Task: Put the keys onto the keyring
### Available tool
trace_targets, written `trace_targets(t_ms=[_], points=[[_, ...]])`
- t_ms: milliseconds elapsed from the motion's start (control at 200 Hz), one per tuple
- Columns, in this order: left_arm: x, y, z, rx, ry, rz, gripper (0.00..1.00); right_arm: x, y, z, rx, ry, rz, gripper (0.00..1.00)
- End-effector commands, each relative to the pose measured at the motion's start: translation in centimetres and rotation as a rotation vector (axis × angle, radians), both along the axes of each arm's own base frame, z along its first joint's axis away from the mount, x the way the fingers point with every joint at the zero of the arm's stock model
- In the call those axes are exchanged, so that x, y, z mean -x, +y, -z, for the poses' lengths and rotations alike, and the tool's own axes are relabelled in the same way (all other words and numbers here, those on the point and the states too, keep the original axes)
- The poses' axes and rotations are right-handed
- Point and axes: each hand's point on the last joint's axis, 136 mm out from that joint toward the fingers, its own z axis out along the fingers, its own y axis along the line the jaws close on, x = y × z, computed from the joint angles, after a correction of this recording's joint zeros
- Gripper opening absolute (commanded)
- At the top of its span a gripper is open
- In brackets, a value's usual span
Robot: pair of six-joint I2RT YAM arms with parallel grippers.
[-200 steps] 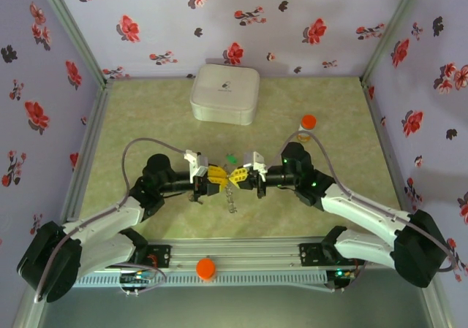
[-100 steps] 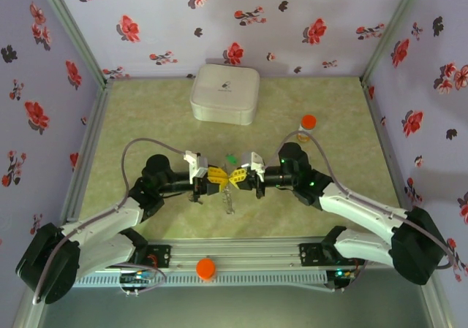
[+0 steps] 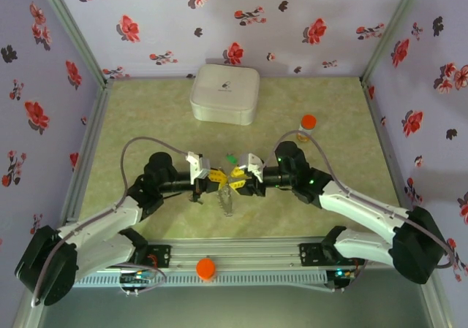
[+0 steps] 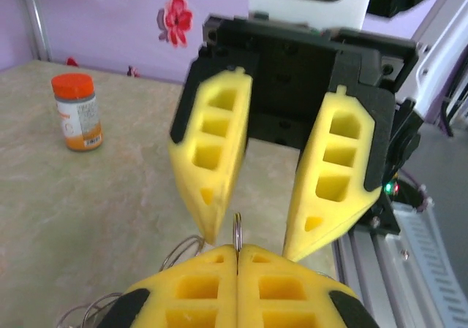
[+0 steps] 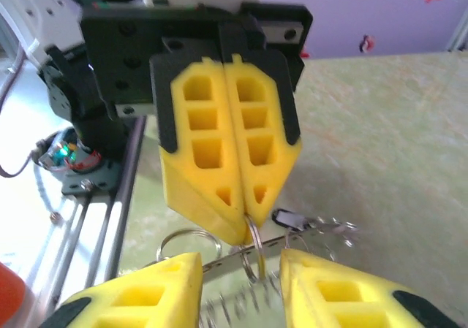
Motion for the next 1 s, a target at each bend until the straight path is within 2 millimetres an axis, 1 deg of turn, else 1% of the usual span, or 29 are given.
trace_targets(t_ms=[0, 100, 215, 315, 405, 475, 640, 735, 820, 890, 995], points=[[0.3, 0.1, -1.6, -0.075, -0.135, 0.014, 0.00, -0.8, -1.6, 1.7, 0.176, -0.091, 0.047, 0.36], [0.6, 0.1, -1.7, -0.151, -0.170, 0.034, 0.00, -0.8, -2.2, 2.3, 0.242, -0.108, 0.041, 0.35], [0.9, -0.1, -2.0, -0.199, -0.194, 0.055, 0.00, -0.6, -1.4, 1.2, 0.170, -0.113, 0.019, 0.30], [1.2, -0.1, -1.7, -0.261, -0.222, 0.073, 0.00, -0.6, -0.9, 0.1, 0.104, -0.124, 0.025, 0.30], [1.4, -0.1, -1.3, -0.320, -0.232, 0.095, 0.00, -0.1, -0.8, -0.1, 0.089, -0.118, -0.002, 0.30], [1.5, 0.0, -1.2, -0.350, -0.241, 0.107, 0.00, 0.6, -0.9, 0.1, 0.099, -0.111, -0.035, 0.30], [1.5, -0.2, -1.6, -0.354, -0.262, 0.115, 0.00, 1.9, -1.5, 0.9, 0.150, -0.105, -0.089, 0.29], [1.5, -0.4, -1.8, -0.349, -0.266, 0.117, 0.00, 2.0, -1.8, 1.0, 0.172, -0.115, -0.094, 0.30], [1.6, -0.6, -1.8, -0.346, -0.268, 0.121, 0.00, 2.2, -1.6, 0.3, 0.144, -0.123, -0.104, 0.29], [1.6, -0.6, -1.8, -0.347, -0.266, 0.122, 0.00, 2.4, -1.1, -0.5, 0.103, -0.126, -0.114, 0.29], [1.7, -0.6, -1.6, -0.350, -0.262, 0.127, 0.00, 2.5, -0.3, -1.1, 0.064, -0.135, -0.120, 0.27]])
